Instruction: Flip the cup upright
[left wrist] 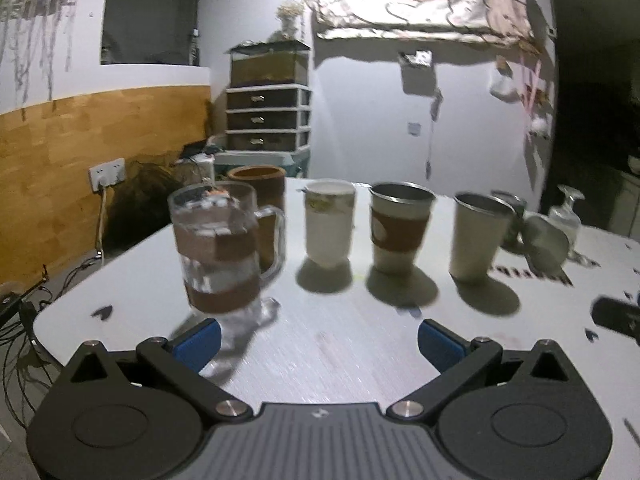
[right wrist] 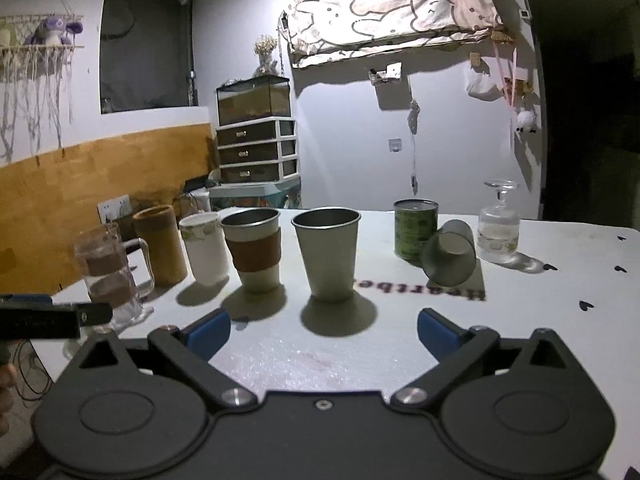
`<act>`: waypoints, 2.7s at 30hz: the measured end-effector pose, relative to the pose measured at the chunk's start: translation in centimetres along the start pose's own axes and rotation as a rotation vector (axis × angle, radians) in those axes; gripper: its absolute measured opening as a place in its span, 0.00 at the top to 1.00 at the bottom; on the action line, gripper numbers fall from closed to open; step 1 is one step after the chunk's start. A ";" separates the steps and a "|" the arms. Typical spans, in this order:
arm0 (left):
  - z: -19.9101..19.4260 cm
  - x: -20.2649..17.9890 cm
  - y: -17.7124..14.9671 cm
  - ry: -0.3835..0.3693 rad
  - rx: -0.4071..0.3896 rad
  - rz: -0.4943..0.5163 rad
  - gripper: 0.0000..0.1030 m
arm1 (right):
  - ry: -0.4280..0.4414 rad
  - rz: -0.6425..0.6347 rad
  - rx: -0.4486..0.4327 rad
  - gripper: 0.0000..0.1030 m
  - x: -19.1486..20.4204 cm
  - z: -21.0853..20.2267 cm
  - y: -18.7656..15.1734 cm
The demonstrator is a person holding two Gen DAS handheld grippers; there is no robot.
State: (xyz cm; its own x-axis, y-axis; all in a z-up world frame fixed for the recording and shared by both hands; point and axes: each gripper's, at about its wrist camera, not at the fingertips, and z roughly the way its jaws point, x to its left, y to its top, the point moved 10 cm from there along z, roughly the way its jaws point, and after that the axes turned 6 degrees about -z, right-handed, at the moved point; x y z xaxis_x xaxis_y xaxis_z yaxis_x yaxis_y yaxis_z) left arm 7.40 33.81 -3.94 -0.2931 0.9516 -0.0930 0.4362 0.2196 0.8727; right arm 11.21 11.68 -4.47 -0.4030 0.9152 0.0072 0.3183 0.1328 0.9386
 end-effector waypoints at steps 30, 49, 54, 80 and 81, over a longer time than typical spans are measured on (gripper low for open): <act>-0.4 -0.7 -0.7 -0.035 0.017 0.008 0.00 | -0.037 0.012 0.051 0.02 -0.7 0.4 -1.4; -0.4 -0.8 -0.8 -0.030 0.025 0.014 0.00 | -0.037 0.008 0.050 0.02 -0.6 0.3 -1.3; -0.2 -0.8 -0.8 -0.034 0.035 0.012 0.00 | -0.038 0.008 0.051 0.02 -0.7 0.3 -1.3; -0.2 -1.1 -0.9 -0.037 0.037 0.014 0.00 | -0.041 0.007 0.052 0.02 -1.0 0.0 -1.4; -0.2 -1.1 -0.9 -0.037 0.037 0.013 0.00 | -0.041 0.007 0.052 0.02 -1.0 0.0 -1.4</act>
State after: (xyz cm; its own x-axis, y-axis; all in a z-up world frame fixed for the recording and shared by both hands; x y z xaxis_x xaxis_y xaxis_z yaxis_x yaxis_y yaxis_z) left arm 7.19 32.54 -4.52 -0.2553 0.9617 -0.0998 0.4712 0.2139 0.8557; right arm 11.18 10.65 -5.75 -0.3651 0.9310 -0.0016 0.3654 0.1449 0.9195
